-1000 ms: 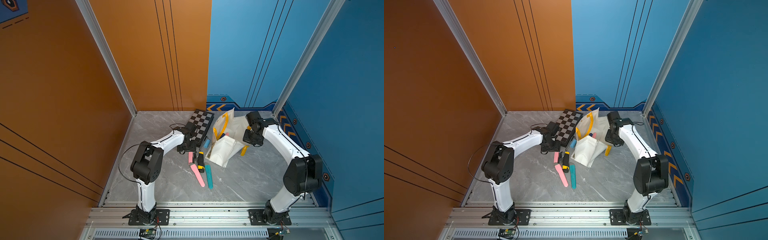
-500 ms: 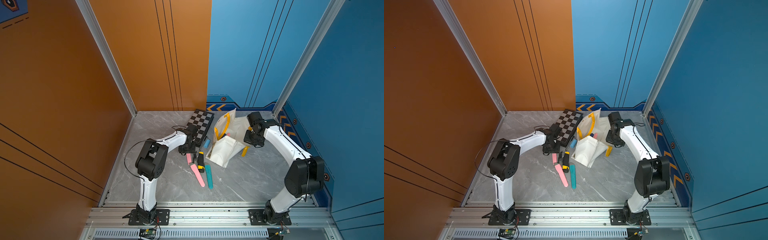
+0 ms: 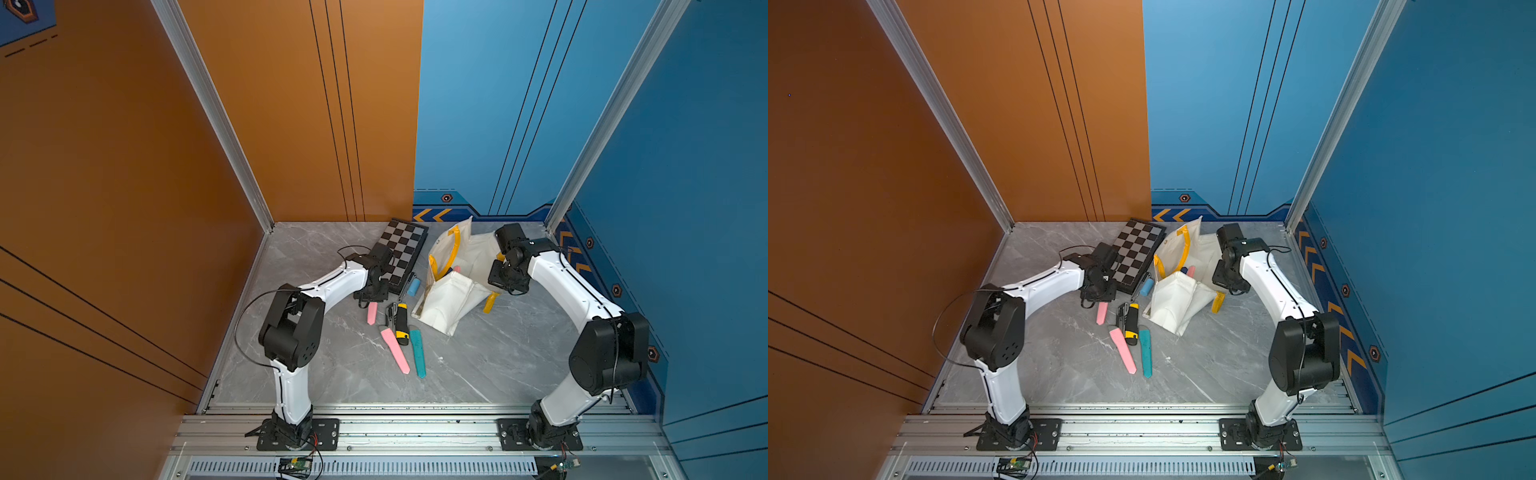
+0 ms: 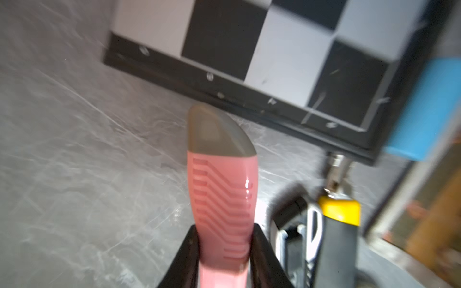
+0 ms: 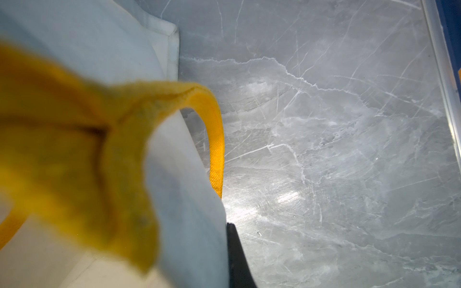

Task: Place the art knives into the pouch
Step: Pick up the utility knife at the center of the board, then place the utility knife in the pouch.

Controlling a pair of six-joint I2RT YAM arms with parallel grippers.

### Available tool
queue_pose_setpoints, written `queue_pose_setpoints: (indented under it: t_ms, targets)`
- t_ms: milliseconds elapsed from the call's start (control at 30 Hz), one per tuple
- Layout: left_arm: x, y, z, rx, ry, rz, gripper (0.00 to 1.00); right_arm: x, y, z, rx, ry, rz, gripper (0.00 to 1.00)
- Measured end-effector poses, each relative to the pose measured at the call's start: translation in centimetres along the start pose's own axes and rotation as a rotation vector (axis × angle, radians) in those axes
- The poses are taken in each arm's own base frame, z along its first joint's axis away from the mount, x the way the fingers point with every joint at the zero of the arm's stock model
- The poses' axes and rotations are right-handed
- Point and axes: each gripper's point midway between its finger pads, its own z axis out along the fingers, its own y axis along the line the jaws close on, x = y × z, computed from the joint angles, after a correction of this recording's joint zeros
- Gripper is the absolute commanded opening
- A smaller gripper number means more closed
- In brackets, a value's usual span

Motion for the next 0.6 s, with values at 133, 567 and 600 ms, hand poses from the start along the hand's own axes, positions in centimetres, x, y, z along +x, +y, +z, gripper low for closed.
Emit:
queue_pose_setpoints:
  t_ms: [133,567,600]
  targets:
    - [-6.5,-2.8,-8.4,0.118,-0.235,0.005,0.22,0.0,0.0,0.0,0.000,0.000,0.000,0.00]
    - [-10.9,-23.7,-20.1,0.542,-0.526,0.340,0.67,0.2,0.4,-0.5,-0.012,-0.010,-0.012,0.00]
    - [-10.5,-23.6,-18.7,0.524,-0.498,0.348,0.71,0.3,0.4,-0.6,-0.014,-0.012,-0.012,0.00]
